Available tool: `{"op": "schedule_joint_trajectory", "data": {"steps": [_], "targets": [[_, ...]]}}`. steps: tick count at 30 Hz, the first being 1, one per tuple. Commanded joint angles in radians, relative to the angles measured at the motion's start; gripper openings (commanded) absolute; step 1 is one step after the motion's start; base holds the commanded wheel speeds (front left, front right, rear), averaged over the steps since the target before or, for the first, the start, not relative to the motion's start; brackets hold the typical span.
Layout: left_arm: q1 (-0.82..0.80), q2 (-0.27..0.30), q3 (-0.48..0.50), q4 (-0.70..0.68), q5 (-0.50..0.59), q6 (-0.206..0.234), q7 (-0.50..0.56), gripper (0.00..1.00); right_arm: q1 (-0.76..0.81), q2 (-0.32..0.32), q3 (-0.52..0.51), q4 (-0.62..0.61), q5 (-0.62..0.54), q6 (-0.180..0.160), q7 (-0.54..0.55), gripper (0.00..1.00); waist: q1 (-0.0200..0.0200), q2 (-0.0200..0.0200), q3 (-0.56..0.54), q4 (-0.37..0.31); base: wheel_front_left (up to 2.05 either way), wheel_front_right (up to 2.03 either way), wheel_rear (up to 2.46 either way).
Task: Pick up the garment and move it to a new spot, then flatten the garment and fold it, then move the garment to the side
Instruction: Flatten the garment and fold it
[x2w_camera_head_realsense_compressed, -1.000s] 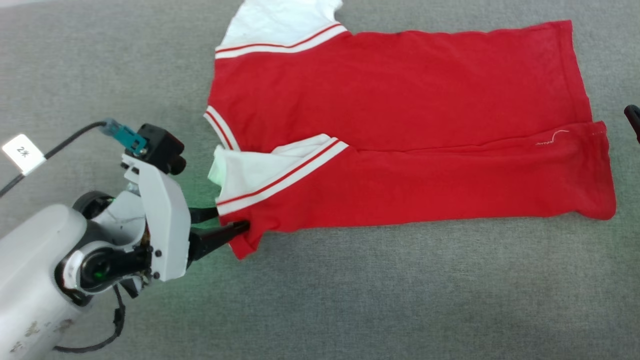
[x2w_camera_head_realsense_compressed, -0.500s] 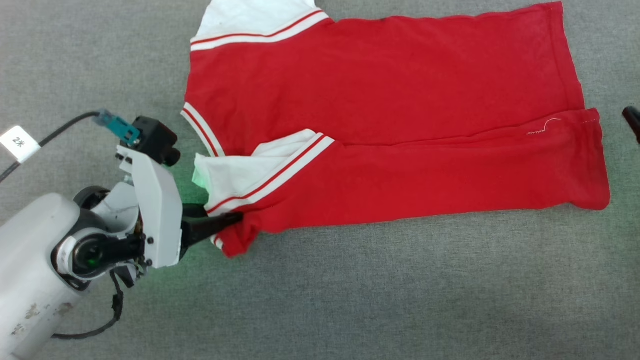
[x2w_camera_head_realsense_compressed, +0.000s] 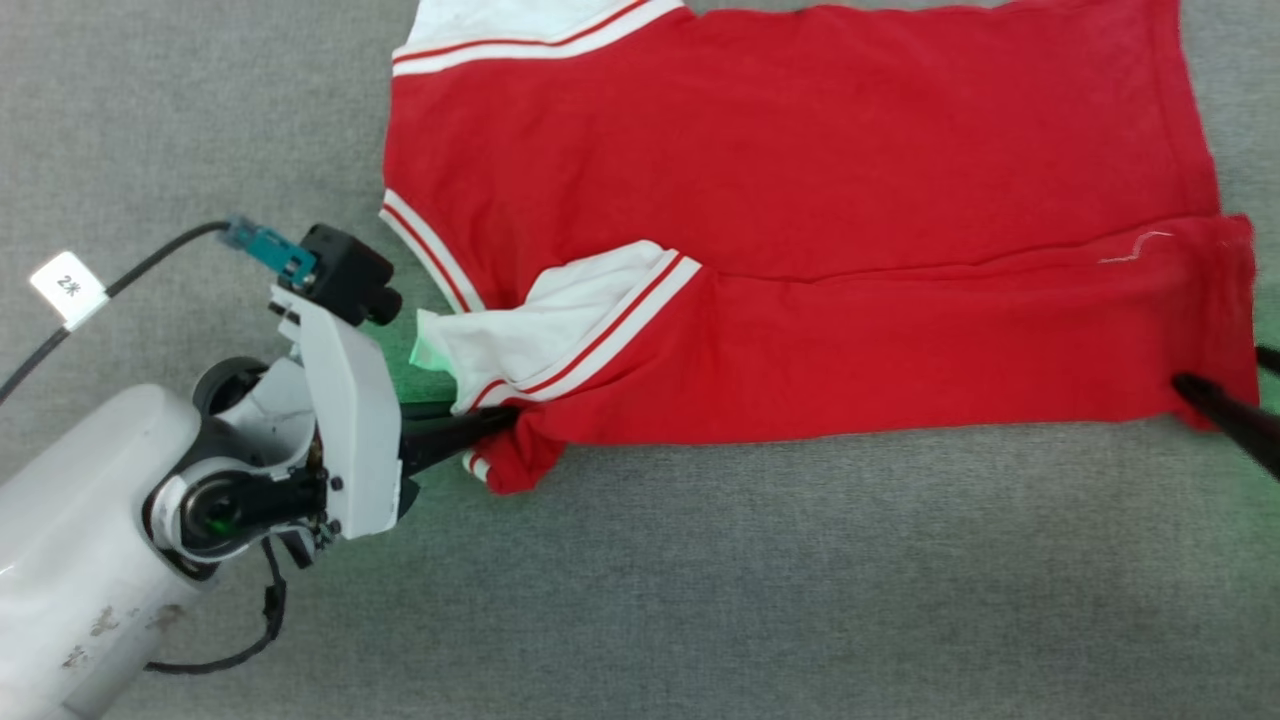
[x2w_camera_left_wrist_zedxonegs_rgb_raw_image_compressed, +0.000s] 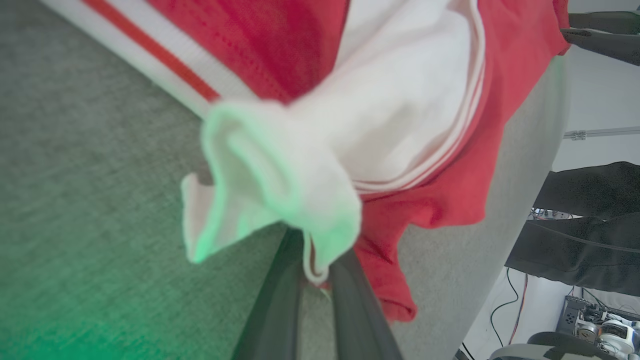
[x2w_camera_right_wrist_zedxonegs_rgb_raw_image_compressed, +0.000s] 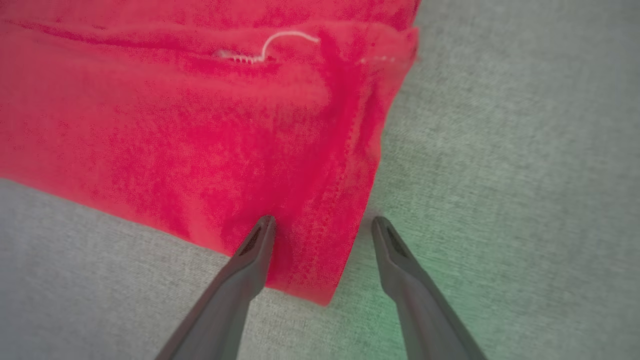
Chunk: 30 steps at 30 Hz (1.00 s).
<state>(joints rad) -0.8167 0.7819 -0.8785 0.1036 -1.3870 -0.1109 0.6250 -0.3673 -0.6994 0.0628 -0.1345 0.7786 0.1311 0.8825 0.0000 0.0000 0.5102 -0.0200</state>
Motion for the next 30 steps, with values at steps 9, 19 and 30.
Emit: {"op": "schedule_joint_trajectory", "data": {"steps": [9,19,30], "targets": [[0.037,-0.054,-0.055,0.016,0.025,-0.007,-0.013,0.0,-0.016,0.032,0.052,0.072,-0.033,-0.001,0.079,0.4,0.0,0.0,0.025,0.031,0.0,0.0,0.0],[0.104,-0.004,-0.041,-0.04,-0.015,-0.017,-0.056,0.0,0.025,0.024,0.022,0.057,-0.017,-0.001,0.066,0.0,0.0,0.0,-0.03,0.03,0.0,0.0,0.0],[0.243,0.116,-0.032,-0.217,-0.024,0.003,-0.132,0.0,0.191,-0.01,-0.06,-0.031,0.029,-0.001,0.113,0.0,0.0,0.0,-0.095,0.05,0.0,0.0,0.0]]}}
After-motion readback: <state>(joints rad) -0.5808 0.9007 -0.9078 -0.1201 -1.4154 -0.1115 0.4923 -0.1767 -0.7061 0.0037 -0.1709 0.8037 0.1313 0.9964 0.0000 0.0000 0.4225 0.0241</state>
